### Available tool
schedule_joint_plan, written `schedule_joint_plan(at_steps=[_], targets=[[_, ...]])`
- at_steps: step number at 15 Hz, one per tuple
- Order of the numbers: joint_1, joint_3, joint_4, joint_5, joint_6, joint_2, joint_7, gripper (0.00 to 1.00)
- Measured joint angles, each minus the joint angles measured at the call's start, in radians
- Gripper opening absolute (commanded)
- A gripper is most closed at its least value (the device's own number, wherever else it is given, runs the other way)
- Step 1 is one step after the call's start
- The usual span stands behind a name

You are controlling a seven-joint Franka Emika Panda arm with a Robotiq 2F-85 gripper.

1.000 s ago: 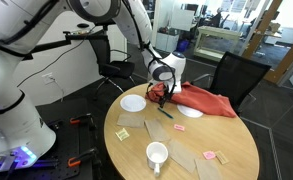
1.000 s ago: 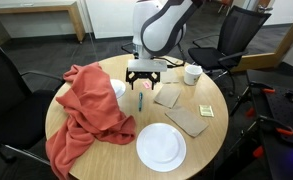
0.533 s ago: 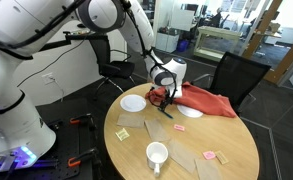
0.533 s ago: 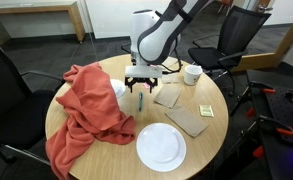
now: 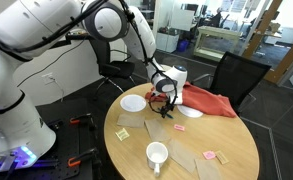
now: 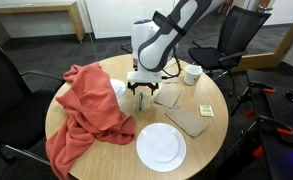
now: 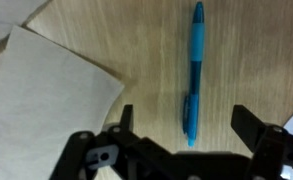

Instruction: Put the green pen in the white mug

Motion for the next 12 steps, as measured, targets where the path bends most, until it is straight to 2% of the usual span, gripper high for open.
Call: schedule_joint_plan(at_steps=[8,9,11,12], targets=[[0.000,-0.012,0.011,0.000,0.002,0.044,0.000,1.00],[0.000,-0.013,0.012,0.000,0.002,0.044,0.000,0.80],[0.000,-0.014,0.015,0.000,0.002,0.045,0.000,0.68],[0.000,-0.014,0.020,0.000,0.002,0.045,0.000,0.58]])
